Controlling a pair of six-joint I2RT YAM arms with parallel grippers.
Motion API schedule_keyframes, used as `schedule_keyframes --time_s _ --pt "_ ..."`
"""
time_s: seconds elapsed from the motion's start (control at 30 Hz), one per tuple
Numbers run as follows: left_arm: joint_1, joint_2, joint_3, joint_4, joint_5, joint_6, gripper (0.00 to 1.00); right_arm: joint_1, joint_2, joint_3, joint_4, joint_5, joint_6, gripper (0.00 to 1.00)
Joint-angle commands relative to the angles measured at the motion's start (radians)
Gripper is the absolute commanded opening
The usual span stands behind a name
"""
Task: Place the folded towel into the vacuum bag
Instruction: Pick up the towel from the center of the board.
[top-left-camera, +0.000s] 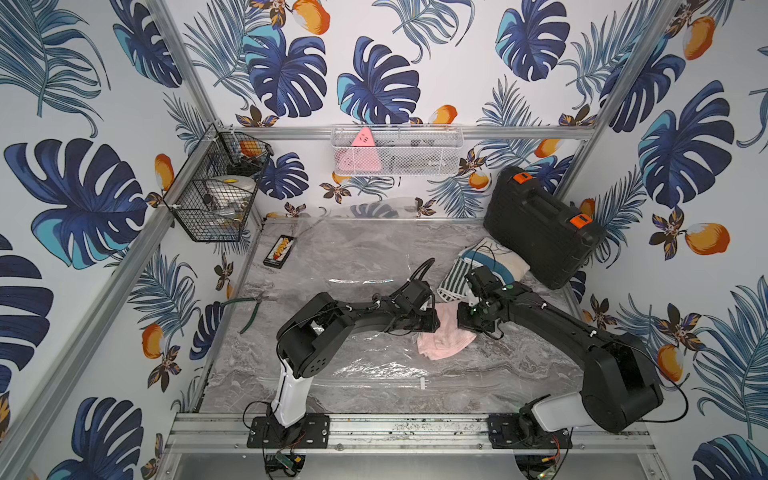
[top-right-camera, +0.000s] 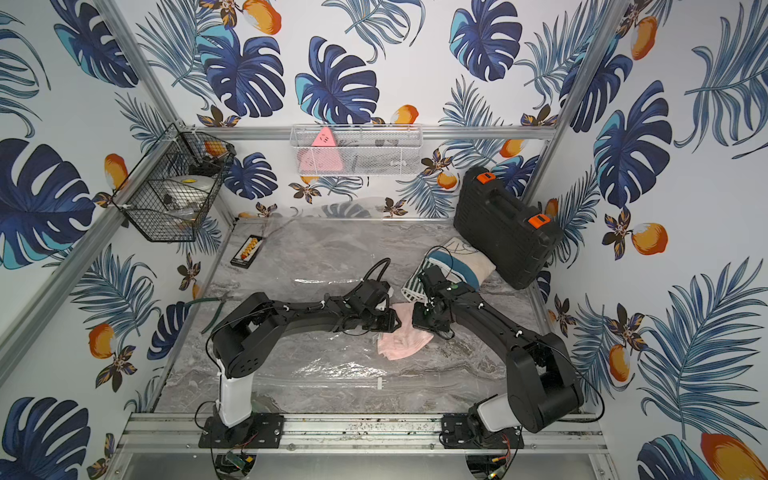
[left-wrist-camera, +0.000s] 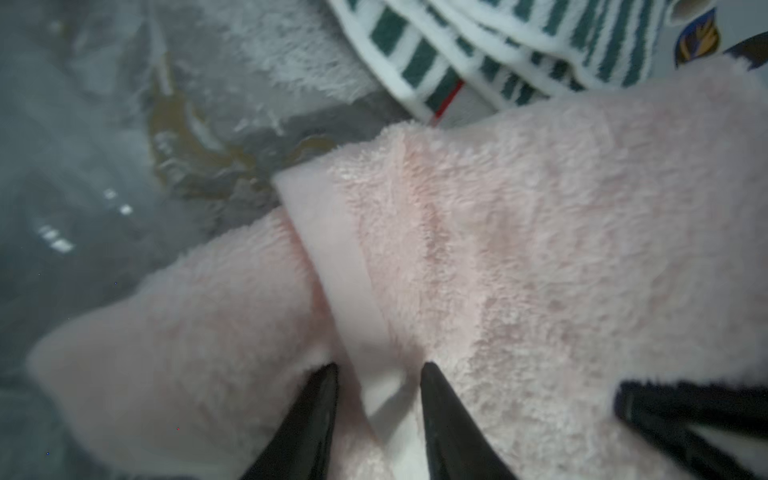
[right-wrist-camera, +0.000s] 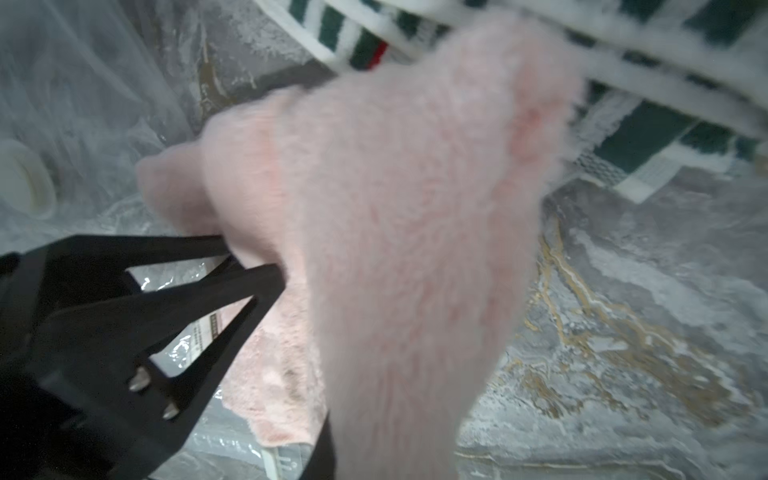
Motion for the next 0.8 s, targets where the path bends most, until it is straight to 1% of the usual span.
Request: schedule_keyframes --time_s 0.0,0.1,0.17,0.23,0.27,0.4,0.57,0.63,0.67,0.77 --pt "-0.011 0.041 -0.039 0.042 0.012 -0.055 0.39 0.078 0.034 0.065 -0.125 0.211 0.025 0.09" --pt "-0.012 0.042 -0.09 0.12 0.031 -0.088 0.38 0.195 0.079 0.118 -0.102 0.206 0.067 0.12" --pt "-0.012 0.031 -0.114 0.14 0.036 -0.099 0.37 0.233 0.118 0.13 -0.067 0.171 0.096 0.12" --pt "-0.005 0.003 -0.134 0.127 0.031 -0.093 0.37 0.235 0.148 0.085 0.007 0.097 0.121 0.12" --pt "0.001 -0.021 -0.149 0.118 0.03 -0.093 0.37 0.232 0.158 0.054 0.044 0.084 0.132 0.12" --pt "0.047 -0.131 -0.219 0.077 0.038 -0.091 0.37 0.204 0.19 -0.034 0.101 0.099 0.108 0.11" --pt "0.078 -0.239 -0.263 -0.017 0.011 -0.054 0.37 0.192 0.186 -0.062 0.106 0.116 0.049 0.14" --pt "0.087 -0.262 -0.272 -0.049 -0.006 -0.037 0.37 0.192 0.178 -0.056 0.1 0.113 0.03 0.2" --pt "0.099 -0.277 -0.278 -0.059 -0.009 -0.031 0.37 0.194 0.173 -0.055 0.098 0.11 0.023 0.28" --pt "0.145 -0.34 -0.283 -0.1 -0.007 -0.014 0.38 0.206 0.176 -0.047 0.079 0.104 -0.005 0.57"
